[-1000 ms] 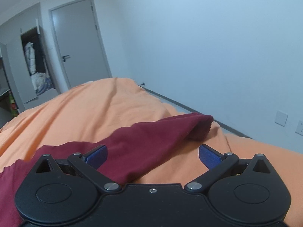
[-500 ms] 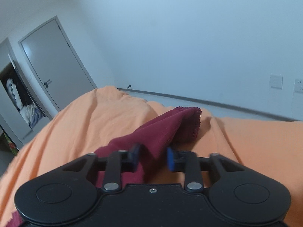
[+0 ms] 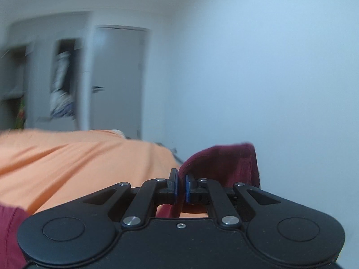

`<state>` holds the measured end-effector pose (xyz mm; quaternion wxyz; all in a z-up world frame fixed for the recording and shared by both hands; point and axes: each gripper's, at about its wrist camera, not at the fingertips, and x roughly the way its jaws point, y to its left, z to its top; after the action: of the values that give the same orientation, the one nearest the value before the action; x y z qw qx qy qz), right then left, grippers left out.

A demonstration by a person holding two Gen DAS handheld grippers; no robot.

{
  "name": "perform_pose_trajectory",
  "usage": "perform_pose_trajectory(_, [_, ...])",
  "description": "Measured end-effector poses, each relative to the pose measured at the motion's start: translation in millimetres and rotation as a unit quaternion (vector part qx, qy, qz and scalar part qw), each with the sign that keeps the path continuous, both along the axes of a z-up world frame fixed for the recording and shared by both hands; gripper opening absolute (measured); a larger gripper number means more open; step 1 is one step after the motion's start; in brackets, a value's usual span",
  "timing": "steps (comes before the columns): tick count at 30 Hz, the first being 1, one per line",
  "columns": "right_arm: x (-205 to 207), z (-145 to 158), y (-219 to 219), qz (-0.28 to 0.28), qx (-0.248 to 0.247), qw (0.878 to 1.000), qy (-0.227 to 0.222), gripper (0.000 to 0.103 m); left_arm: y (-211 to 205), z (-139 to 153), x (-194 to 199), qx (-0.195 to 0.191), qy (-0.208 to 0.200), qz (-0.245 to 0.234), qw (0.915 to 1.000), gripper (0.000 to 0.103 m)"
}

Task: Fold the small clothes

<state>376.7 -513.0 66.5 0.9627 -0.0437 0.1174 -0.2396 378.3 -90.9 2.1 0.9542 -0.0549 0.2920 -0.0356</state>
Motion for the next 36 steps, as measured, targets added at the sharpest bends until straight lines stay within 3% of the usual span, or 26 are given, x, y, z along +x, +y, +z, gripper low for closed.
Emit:
perform_pose_trajectory(3, [15.0, 15.3, 55.3, 0.069, -0.085, 0.994, 0.004, 0.006, 12.0, 13.2, -4.3, 0.017, -0.018, 0.018, 0.9995, 0.103])
perform_pose_trajectory(7, [26.0, 18.1, 141.3, 0.174, -0.189, 0.966, 0.011, 0.006, 31.5, 23.9, -7.5, 0.017, -0.033, 0.041, 0.9984, 0.103])
perform_pose_trajectory(10, [29.6, 11.2, 198.6, 0.241, -0.21, 0.947, 0.032, 0.006, 47.8, 26.7, -6.6, 0.008, -0.029, 0.06, 0.9977, 0.103])
perform_pose_trajectory(16, [19.5, -26.3, 304.0, 0.336, -0.276, 0.896, 0.089, 0.006, 73.7, 21.1, -15.0, -0.015, -0.021, 0.077, 0.9967, 0.103])
perform_pose_trajectory(19, [16.3, -52.4, 335.1, 0.367, -0.296, 0.872, 0.128, 0.006, 80.7, 15.3, -23.2, -0.017, -0.018, 0.077, 0.9967, 0.103])
perform_pose_trajectory(22, [10.3, -76.5, 349.4, 0.386, -0.302, 0.858, 0.153, 0.006, 86.9, 10.6, -27.4, -0.026, -0.014, 0.076, 0.9967, 0.103])
perform_pose_trajectory(25, [4.6, -86.1, 361.0, 0.393, -0.304, 0.852, 0.165, 0.007, 91.3, 8.2, -29.4, -0.037, -0.014, 0.071, 0.9967, 0.103])
perform_pose_trajectory(28, [0.6, -87.7, 360.1, 0.399, -0.286, 0.854, 0.171, 0.007, 89.8, 4.5, -24.7, -0.057, -0.014, 0.061, 0.9964, 0.103])
perform_pose_trajectory(33, [-9.6, -90.6, 351.2, 0.409, -0.28, 0.851, 0.175, 0.012, 89.0, -5.0, -6.7, -0.144, 0.001, 0.024, 0.9893, 0.103])
perform_pose_trajectory(36, [-14.3, -87.4, 343.5, 0.408, -0.262, 0.857, 0.172, 0.033, 81.7, -11.7, 12.4, -0.169, 0.023, 0.009, 0.9852, 0.103])
